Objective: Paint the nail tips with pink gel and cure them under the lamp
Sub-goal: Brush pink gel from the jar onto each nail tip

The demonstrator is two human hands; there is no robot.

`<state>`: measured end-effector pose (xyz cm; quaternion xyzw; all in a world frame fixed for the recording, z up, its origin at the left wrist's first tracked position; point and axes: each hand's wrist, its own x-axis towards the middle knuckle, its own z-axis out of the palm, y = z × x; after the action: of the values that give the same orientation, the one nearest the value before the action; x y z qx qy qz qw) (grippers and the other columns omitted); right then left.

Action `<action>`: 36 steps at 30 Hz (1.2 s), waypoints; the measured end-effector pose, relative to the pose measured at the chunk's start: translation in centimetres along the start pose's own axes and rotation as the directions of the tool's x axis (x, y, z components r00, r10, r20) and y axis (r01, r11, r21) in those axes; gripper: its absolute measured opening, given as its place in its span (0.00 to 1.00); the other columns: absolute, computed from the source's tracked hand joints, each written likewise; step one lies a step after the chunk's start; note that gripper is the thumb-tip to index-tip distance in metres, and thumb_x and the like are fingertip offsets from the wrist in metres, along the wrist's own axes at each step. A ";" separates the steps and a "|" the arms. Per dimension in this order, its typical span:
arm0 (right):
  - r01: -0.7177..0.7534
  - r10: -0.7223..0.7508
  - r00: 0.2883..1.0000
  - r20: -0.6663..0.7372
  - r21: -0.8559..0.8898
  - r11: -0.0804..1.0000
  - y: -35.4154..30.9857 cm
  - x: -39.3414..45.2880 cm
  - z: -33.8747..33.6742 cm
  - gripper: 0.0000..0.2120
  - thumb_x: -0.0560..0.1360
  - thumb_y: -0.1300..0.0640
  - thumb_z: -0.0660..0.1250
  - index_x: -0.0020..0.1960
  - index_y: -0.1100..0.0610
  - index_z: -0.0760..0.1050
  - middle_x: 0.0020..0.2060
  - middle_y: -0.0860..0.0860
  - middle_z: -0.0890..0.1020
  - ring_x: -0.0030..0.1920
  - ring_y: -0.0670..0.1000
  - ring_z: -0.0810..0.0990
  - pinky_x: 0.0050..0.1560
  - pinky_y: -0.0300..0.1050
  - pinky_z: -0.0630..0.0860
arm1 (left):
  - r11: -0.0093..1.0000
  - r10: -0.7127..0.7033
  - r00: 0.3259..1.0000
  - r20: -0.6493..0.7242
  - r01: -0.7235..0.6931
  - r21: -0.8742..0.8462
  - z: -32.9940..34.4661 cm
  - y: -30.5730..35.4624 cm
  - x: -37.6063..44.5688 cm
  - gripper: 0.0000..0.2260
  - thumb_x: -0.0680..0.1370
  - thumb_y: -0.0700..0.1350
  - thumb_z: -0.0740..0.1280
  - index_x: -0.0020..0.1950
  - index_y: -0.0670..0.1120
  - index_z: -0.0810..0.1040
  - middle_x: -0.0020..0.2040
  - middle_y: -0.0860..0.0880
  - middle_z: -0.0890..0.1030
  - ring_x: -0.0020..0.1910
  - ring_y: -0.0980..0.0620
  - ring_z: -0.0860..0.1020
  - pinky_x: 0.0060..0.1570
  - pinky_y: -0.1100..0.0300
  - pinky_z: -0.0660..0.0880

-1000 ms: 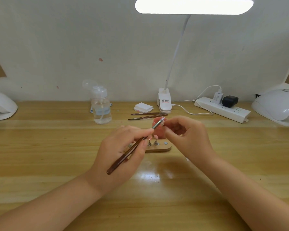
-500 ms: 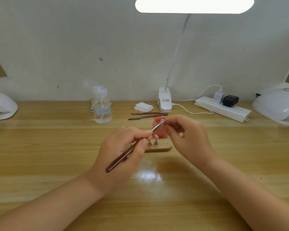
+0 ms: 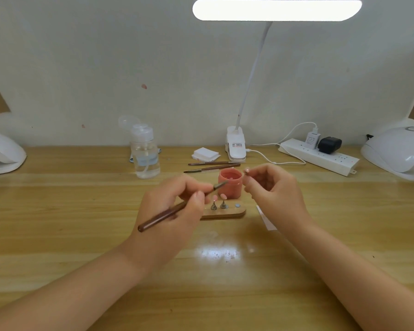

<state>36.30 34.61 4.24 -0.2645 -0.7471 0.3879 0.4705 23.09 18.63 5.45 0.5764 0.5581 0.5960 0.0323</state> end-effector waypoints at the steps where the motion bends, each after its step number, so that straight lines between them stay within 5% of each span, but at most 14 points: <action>1: -0.051 0.051 0.998 -0.023 0.006 0.999 0.4 0.2 -0.2 0.05 0.73 0.62 0.71 0.43 0.52 0.79 0.35 0.47 0.83 0.39 0.48 0.83 0.43 0.43 0.80 | 0.998 -0.054 0.998 -0.036 0.053 -0.040 0.1 0.2 0.5 0.06 0.74 0.48 0.65 0.45 0.53 0.81 0.40 0.55 0.83 0.40 0.55 0.81 0.38 0.65 0.76; 5: -0.159 0.160 0.986 -0.047 0.025 0.987 1.4 0.3 -0.4 0.04 0.72 0.61 0.71 0.41 0.53 0.79 0.34 0.48 0.82 0.37 0.47 0.81 0.44 0.46 0.78 | 0.965 -0.261 0.956 -0.133 0.260 -0.024 0.1 0.5 3.3 0.10 0.77 0.40 0.66 0.40 0.52 0.82 0.36 0.54 0.84 0.40 0.45 0.81 0.42 0.50 0.79; 9: -0.146 0.146 0.989 0.015 0.010 0.989 1.8 0.1 0.1 0.04 0.72 0.61 0.72 0.41 0.54 0.79 0.32 0.46 0.81 0.34 0.42 0.77 0.37 0.40 0.74 | 0.931 -0.300 0.953 -0.037 0.301 0.206 0.5 0.5 7.4 0.08 0.75 0.44 0.67 0.38 0.49 0.84 0.33 0.57 0.83 0.36 0.58 0.80 0.39 0.60 0.75; 16: -0.114 0.114 0.993 0.026 0.005 0.993 1.8 0.1 0.3 0.06 0.72 0.61 0.72 0.41 0.52 0.79 0.36 0.50 0.83 0.38 0.47 0.81 0.42 0.48 0.79 | 0.827 -0.464 0.865 0.190 0.346 0.442 3.2 -1.3 13.0 0.08 0.73 0.42 0.66 0.41 0.37 0.79 0.32 0.47 0.80 0.33 0.52 0.73 0.35 0.60 0.68; 19: -0.105 0.105 0.993 0.049 -0.006 0.994 1.9 0.2 0.4 0.05 0.72 0.62 0.72 0.41 0.53 0.80 0.36 0.51 0.84 0.37 0.48 0.81 0.43 0.50 0.79 | 0.802 -0.507 0.828 0.240 0.351 0.483 4.0 -1.7 13.8 0.05 0.74 0.43 0.66 0.40 0.44 0.79 0.34 0.49 0.80 0.35 0.52 0.75 0.36 0.59 0.70; 23: -0.116 0.116 0.992 0.055 -0.016 0.993 2.1 0.3 0.4 0.04 0.72 0.62 0.72 0.40 0.55 0.81 0.35 0.53 0.84 0.35 0.48 0.80 0.43 0.52 0.79 | 0.776 -0.556 0.776 0.298 0.356 0.521 4.3 -2.1 13.7 0.08 0.72 0.41 0.65 0.33 0.46 0.75 0.26 0.55 0.78 0.29 0.55 0.73 0.25 0.68 0.68; 28: -0.101 0.102 0.993 0.063 -0.022 0.995 2.1 0.3 0.4 0.05 0.72 0.63 0.72 0.39 0.55 0.81 0.34 0.51 0.83 0.34 0.46 0.79 0.40 0.49 0.77 | 0.778 -0.610 0.774 0.170 0.545 0.314 3.1 -2.3 14.1 0.05 0.74 0.41 0.66 0.39 0.43 0.79 0.28 0.51 0.81 0.27 0.55 0.73 0.30 0.64 0.69; 36: -0.121 0.123 0.990 0.067 -0.034 0.992 2.1 0.1 0.2 0.05 0.71 0.63 0.73 0.39 0.54 0.82 0.34 0.48 0.83 0.33 0.41 0.79 0.38 0.37 0.76 | 0.555 -0.820 0.562 0.105 0.827 -0.086 0.6 -3.7 12.5 0.04 0.74 0.40 0.65 0.40 0.43 0.76 0.25 0.51 0.79 0.21 0.57 0.70 0.24 0.67 0.67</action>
<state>36.12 35.80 2.54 -0.3033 -0.7511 0.4137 0.4155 17.10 28.91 10.80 0.2611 0.7230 0.5300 0.3579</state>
